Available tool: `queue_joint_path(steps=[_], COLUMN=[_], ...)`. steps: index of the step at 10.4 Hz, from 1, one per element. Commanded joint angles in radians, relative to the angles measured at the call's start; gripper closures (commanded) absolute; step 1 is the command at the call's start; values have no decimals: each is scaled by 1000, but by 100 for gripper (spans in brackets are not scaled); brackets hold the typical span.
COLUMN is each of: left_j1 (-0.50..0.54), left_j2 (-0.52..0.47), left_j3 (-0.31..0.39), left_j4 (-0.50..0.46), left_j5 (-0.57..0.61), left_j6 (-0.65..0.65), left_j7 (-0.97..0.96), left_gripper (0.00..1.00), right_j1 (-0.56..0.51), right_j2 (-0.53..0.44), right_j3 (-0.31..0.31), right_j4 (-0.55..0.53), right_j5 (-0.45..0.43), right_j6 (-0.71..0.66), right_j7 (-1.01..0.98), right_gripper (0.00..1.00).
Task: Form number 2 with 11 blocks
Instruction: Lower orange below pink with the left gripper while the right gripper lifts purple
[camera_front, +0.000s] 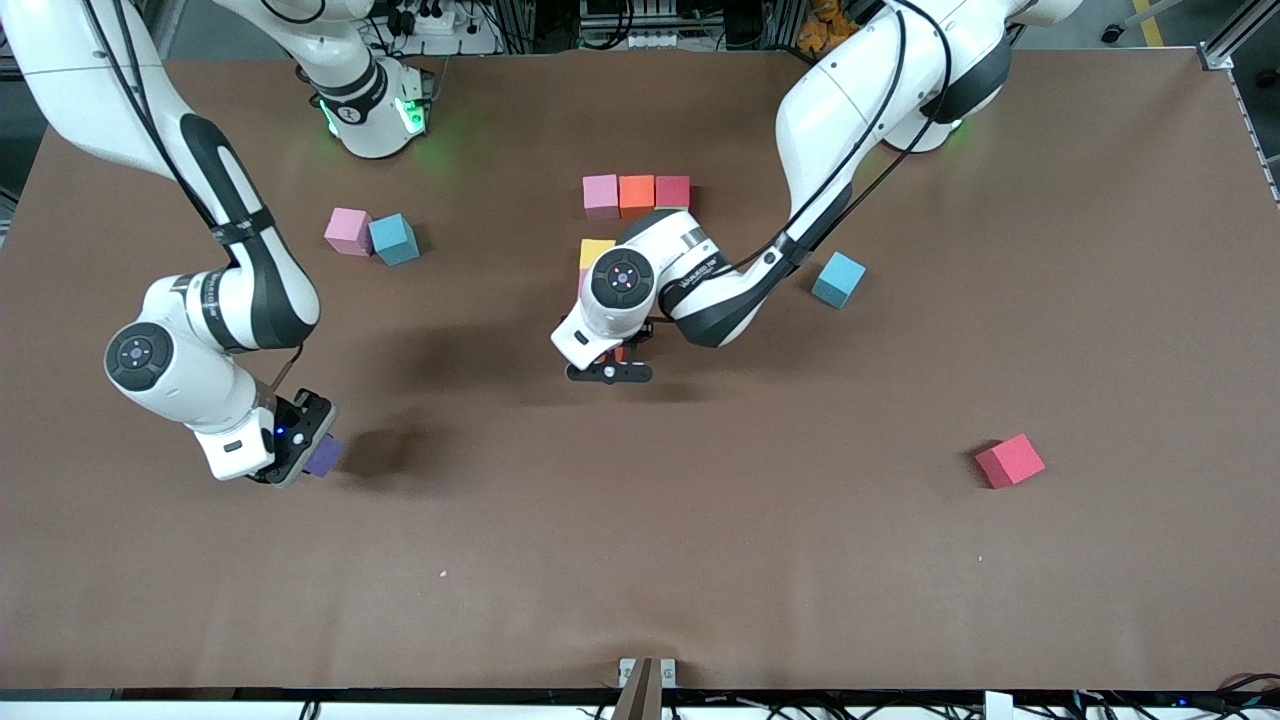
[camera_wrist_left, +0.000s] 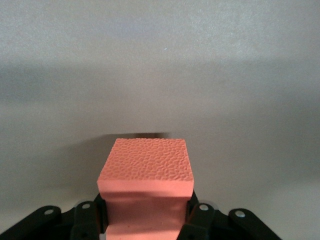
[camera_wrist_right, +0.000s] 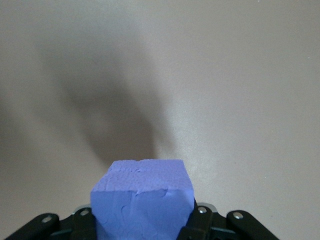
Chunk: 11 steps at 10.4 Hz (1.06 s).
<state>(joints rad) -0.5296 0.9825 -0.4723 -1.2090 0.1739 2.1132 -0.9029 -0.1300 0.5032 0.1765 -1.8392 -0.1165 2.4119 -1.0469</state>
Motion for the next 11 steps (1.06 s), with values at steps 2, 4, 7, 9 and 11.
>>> queue_joint_path(steps=[2,4,7,9,11], left_j1=[-21,-27,-30,-40,-44], left_j2=[18,19,21,28,28], left_j3=[15,15,15,17,23], left_j4=[28,28,28,28,28], left_j5=[-30,-30,-30,-28,-28], left_j6=[-2,-2,7,17,17], left_j7=[25,25,25,25,25], left_gripper=[52,51,50,50,49], right_j1=[-31,-34,-42,-40,-43], right_j2=[-28,-34,-32,-32,-29], right_j3=[40,55,58,58,58], right_j4=[-12,-11,-6,-6,-8], right_j5=[8,8,6,8,9], right_j6=[-53,-65,-65,-65,-66], right_j7=[-16,-13,-41,-41,-42], right_gripper=[58,56,56,56,56])
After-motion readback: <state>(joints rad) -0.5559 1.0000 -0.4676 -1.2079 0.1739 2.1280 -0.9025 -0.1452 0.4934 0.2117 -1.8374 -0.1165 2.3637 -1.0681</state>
